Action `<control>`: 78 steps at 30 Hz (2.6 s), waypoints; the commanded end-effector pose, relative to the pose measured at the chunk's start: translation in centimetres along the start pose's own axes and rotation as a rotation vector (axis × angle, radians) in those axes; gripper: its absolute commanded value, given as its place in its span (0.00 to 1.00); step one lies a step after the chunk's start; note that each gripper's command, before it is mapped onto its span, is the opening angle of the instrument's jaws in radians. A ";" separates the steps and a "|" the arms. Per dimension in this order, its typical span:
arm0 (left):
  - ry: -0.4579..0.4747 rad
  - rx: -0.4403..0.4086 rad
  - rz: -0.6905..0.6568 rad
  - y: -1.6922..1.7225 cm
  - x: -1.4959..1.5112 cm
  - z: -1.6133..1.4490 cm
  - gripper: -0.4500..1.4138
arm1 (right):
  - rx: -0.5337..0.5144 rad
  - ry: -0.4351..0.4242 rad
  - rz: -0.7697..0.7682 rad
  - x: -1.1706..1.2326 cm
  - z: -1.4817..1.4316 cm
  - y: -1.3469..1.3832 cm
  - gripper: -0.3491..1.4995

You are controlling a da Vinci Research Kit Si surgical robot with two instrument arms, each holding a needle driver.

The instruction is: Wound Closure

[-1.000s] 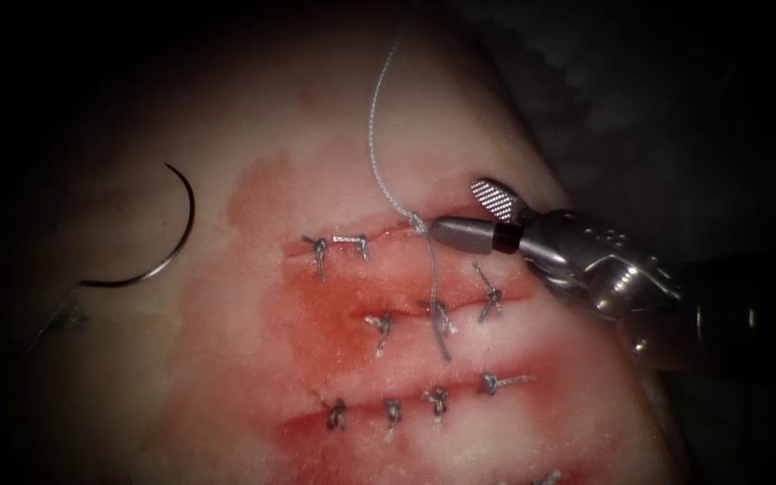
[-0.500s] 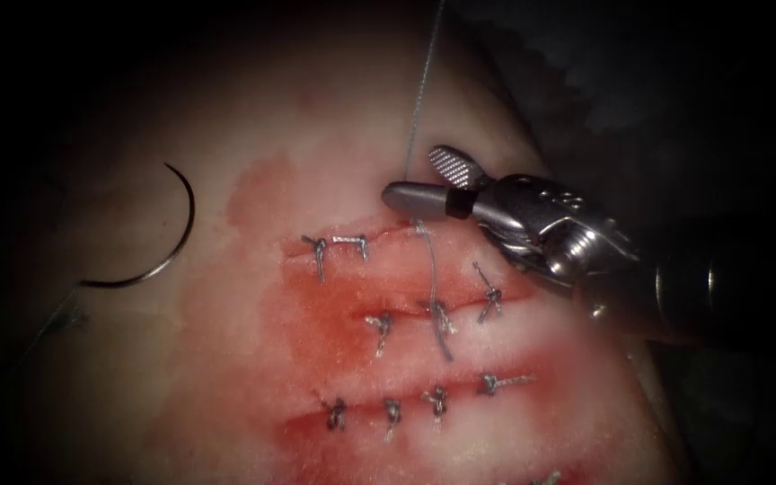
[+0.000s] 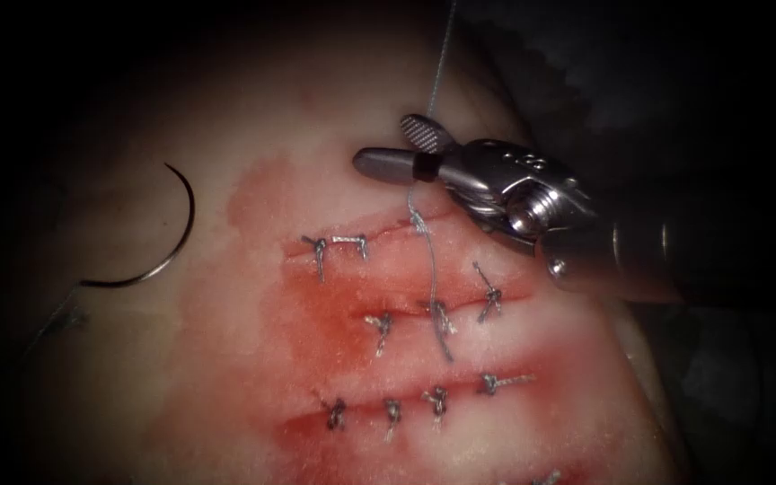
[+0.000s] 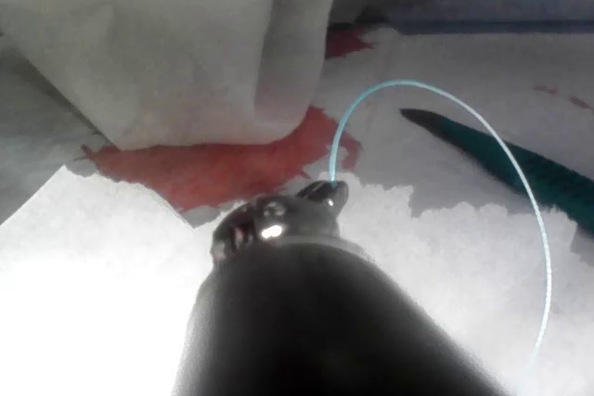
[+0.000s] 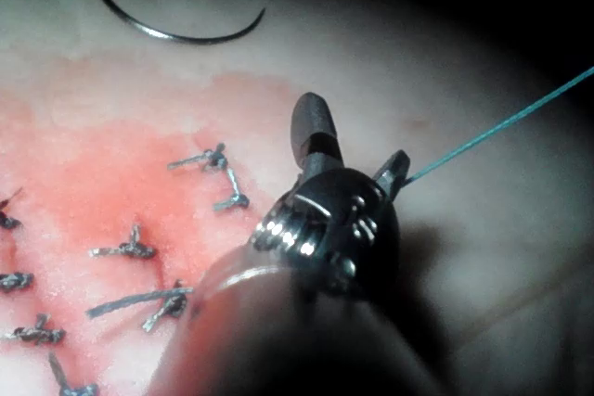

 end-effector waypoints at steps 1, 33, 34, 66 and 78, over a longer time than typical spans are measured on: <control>-0.007 0.002 0.015 0.02 -0.13 0.08 0.00 | -0.006 -0.002 -0.010 0.01 0.07 0.02 0.89; -0.008 0.003 0.035 0.02 -0.12 0.05 0.00 | 0.161 -0.002 0.144 0.37 0.09 -0.15 0.85; -0.008 0.003 0.035 0.02 -0.11 0.05 0.00 | 0.157 -0.003 0.146 0.36 0.11 -0.14 0.86; -0.008 0.002 0.034 -0.03 -0.10 0.06 0.00 | 0.110 -0.019 0.155 0.26 0.54 -0.07 0.83; -0.008 0.002 0.034 -0.05 -0.09 0.06 0.00 | 0.090 -0.019 0.158 0.34 0.58 -0.11 0.56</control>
